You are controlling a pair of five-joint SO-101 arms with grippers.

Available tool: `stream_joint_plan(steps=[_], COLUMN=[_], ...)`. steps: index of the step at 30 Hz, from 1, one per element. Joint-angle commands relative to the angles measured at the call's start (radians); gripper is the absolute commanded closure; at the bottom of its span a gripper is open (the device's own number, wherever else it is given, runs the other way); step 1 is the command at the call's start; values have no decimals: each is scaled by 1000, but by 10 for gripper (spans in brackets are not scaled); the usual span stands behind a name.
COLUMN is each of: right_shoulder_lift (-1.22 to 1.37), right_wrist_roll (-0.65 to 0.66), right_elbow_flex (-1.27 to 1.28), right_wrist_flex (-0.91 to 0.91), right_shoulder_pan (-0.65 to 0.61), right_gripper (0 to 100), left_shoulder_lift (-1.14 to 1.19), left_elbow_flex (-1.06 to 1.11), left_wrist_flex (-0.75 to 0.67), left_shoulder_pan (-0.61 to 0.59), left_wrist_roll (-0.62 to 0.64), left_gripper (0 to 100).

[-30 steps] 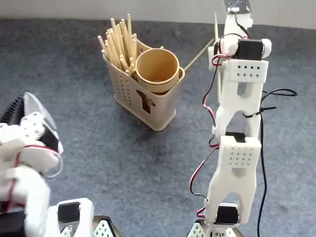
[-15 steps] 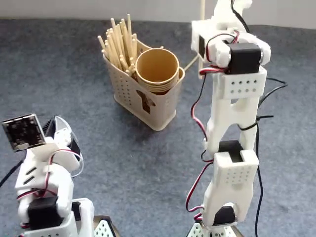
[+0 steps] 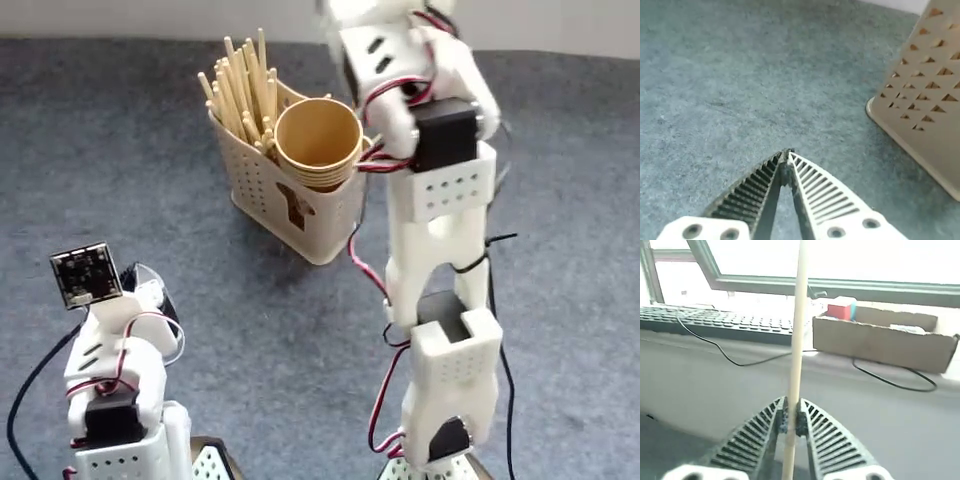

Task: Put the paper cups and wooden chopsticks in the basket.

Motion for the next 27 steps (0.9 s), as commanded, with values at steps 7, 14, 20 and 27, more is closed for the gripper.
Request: stream_joint_plan(steps=[7,14,20,27], right_shoulder_lift=[-54,-48,64,99], right_wrist_roll=[-8,-2,12,68], right_elbow_flex=[-39,-136,-444,-401], right_wrist_flex=[-41,116,367,320], right_shoulder_pan=[-107,-197,-245,-243], right_gripper=[994,994,994,994], left_shoulder_lift=[-18,-18,-18,-18], left_elbow_flex=[74,74,74,76], left_wrist_flex=[-20,-18,-14,-14], left_shoulder_pan=[19,19,19,19], left_wrist_roll=[-60,-60,-60,-60], left_gripper=[994,994,994,994])
